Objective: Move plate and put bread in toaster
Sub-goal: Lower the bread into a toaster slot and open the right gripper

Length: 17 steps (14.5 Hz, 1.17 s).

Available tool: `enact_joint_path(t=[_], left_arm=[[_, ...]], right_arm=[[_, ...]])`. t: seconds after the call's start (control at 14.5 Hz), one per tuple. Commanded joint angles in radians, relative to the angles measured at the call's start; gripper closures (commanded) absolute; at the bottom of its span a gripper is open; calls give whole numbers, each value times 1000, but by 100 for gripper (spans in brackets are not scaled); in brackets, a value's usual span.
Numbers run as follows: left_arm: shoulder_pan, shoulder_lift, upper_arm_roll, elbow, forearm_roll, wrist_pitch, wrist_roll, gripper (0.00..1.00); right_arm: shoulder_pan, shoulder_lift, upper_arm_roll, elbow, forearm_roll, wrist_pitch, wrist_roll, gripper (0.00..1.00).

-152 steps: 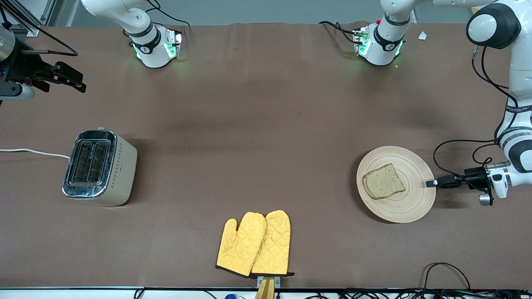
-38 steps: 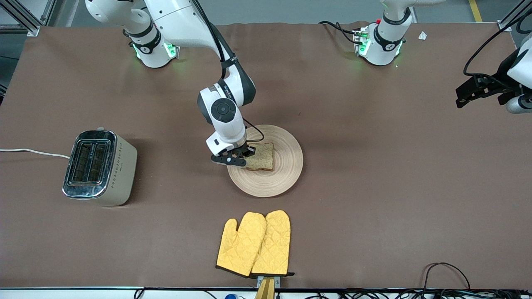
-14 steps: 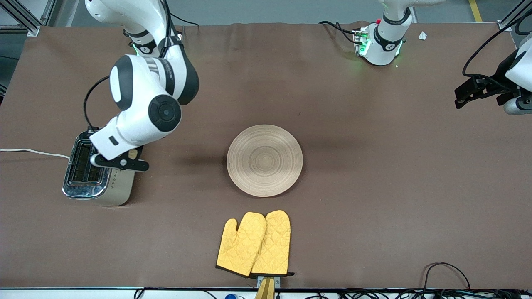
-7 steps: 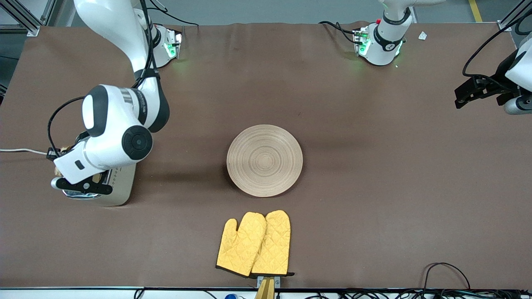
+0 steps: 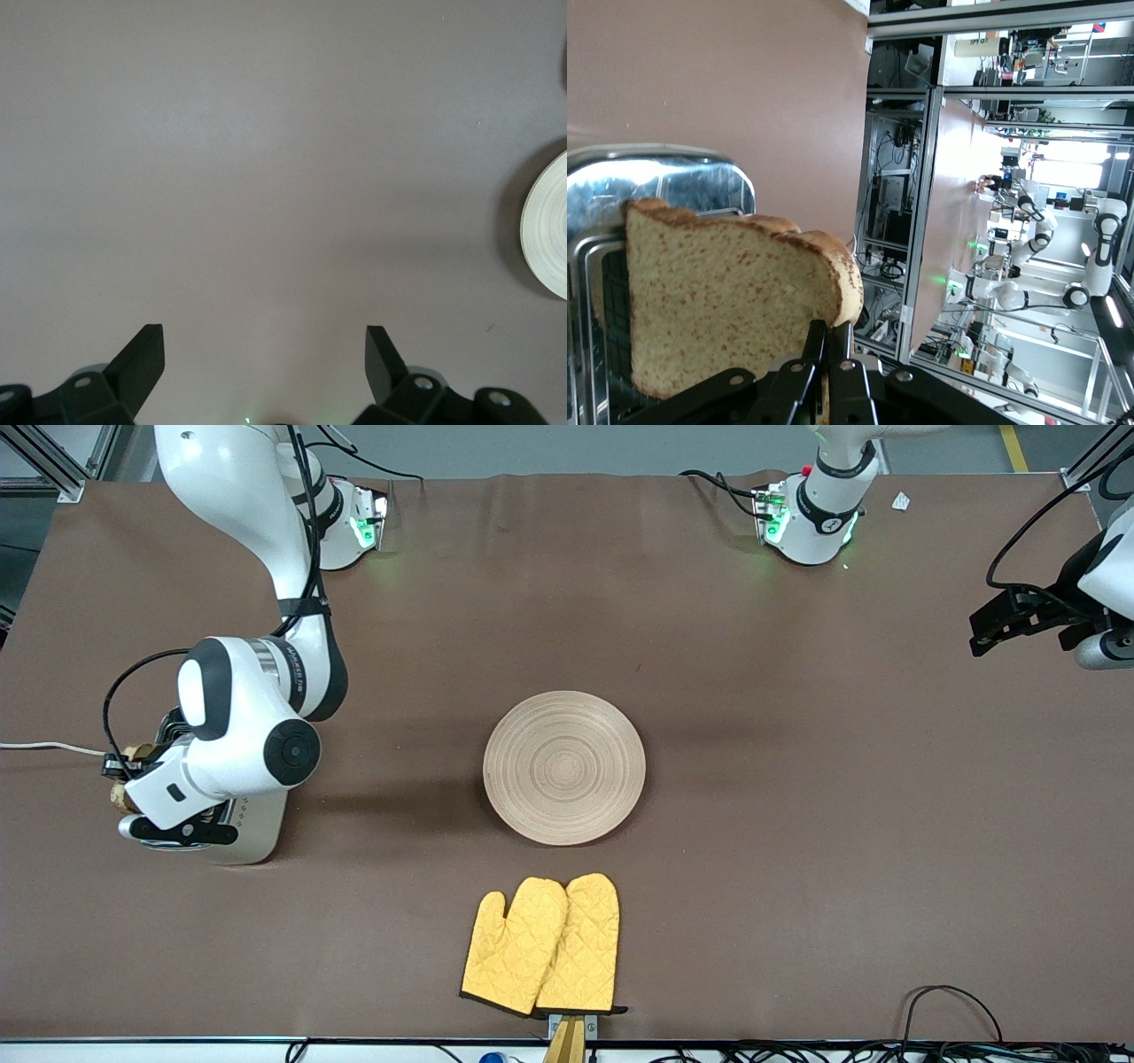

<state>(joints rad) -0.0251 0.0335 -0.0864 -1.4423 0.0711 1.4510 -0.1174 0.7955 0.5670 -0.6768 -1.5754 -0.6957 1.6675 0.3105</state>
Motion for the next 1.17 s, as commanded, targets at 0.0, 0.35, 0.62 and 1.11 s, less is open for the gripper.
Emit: enact_joint_path(t=[0.0,0.35,0.62,1.11], left_arm=[[4,-4,4,2,-16,-8,15,0],[4,2,5,2,-14,-5,15,0],[4,2,7,0,-14,-6,12,0],[4,5,7,2,-11,-6,12,0]], right_arm=[[36,-39,-3,-66,-30,-17,42,99],[68,-68,-3,-100,-30,-58,44,99],[80,-78,-3,-129,-31,-58,44,99],[111,-144,-3,-192,-61,-83,58,99]])
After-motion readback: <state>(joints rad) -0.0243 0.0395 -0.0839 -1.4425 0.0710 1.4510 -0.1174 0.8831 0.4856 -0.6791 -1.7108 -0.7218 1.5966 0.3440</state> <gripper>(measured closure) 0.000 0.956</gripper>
